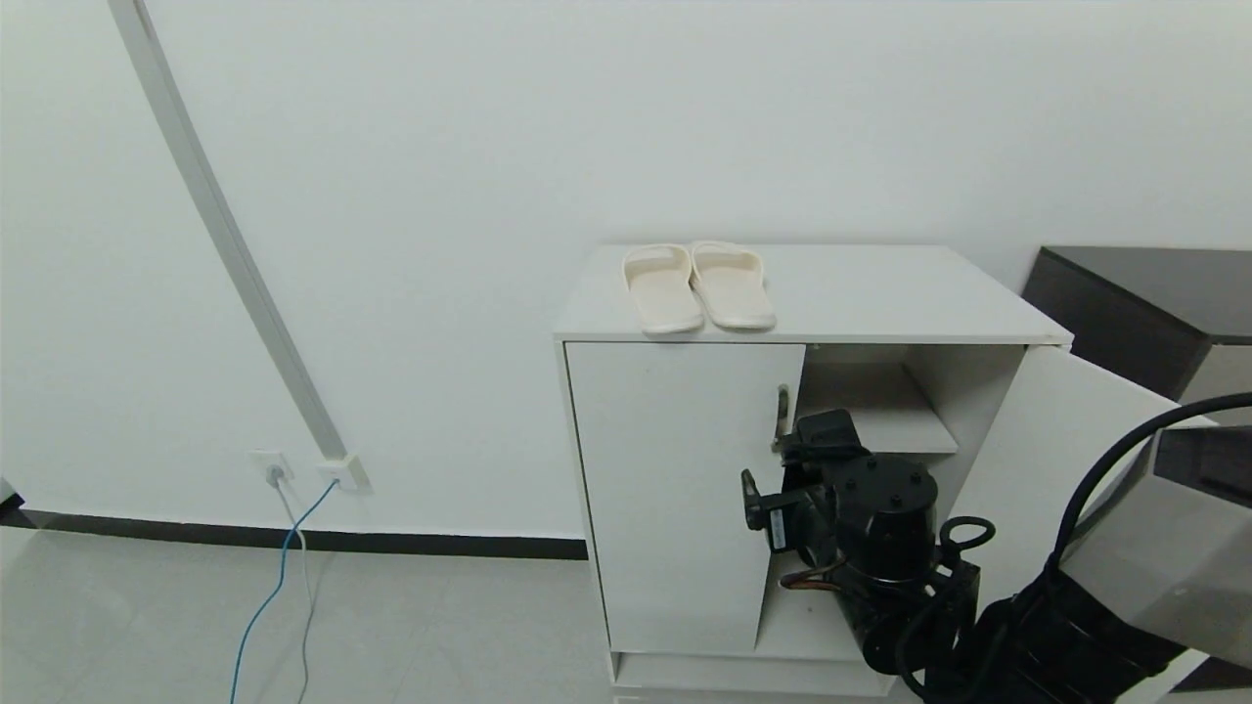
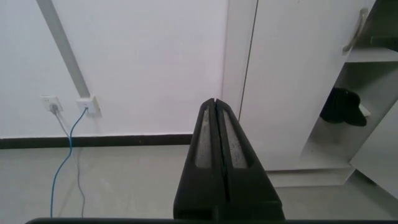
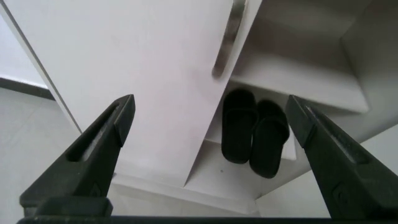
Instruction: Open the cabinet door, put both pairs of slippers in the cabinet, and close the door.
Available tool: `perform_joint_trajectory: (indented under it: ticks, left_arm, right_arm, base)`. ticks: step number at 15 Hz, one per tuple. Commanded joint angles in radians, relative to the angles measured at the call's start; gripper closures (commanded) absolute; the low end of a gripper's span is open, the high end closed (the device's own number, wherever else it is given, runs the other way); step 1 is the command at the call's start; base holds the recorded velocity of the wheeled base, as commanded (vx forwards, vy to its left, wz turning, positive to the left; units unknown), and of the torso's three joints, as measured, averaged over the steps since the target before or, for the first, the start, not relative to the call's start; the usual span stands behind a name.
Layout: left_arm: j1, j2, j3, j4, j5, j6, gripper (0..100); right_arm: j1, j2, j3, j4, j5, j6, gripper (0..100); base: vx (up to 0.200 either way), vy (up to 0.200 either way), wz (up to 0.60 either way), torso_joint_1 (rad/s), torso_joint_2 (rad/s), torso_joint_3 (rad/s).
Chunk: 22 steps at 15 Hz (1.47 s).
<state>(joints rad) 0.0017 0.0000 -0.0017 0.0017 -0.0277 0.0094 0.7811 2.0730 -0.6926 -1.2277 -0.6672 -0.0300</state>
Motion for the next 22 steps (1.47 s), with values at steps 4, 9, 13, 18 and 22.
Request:
perform_joint_trajectory:
  ticks: [4, 9, 13, 18, 22]
  left_arm:
    - [0.0, 0.002, -0.001, 0.0, 0.0, 0.0, 100]
    - [0.0, 0.002, 0.0, 0.0, 0.0, 0.0, 100]
    - [0.001, 0.002, 0.0, 0.0, 0.0, 0.0, 100]
    - [0.001, 0.002, 0.0, 0.0, 0.0, 0.0, 100]
    - [0.0, 0.002, 0.0, 0.0, 0.0, 0.001, 100]
  right_arm:
    - [0.0, 0.006, 0.004, -0.003, 0.005, -0.001, 0]
    - [0.0, 0.006, 0.008, -0.004, 0.006, 0.001, 0]
    - [0.0, 0.015, 0.008, -0.006, 0.029, 0.001, 0]
    - [0.001, 0.055, -0.143, 0.034, 0.071, 0.007, 0]
    - [0.004, 0.042, -0.354, 0.321, 0.097, 0.097, 0]
  base:
    - [0.0, 0.0, 0.0, 0.209, -0.53, -0.312]
    - [0.0, 0.0, 0.0, 0.242, -0.57, -0.326]
    - [0.0, 0.0, 0.0, 0.249, -0.57, -0.319]
    - [0.0, 0.0, 0.0, 0.182, -0.39, -0.217]
    - [0.0, 0.0, 0.0, 0.126, -0.26, -0.145]
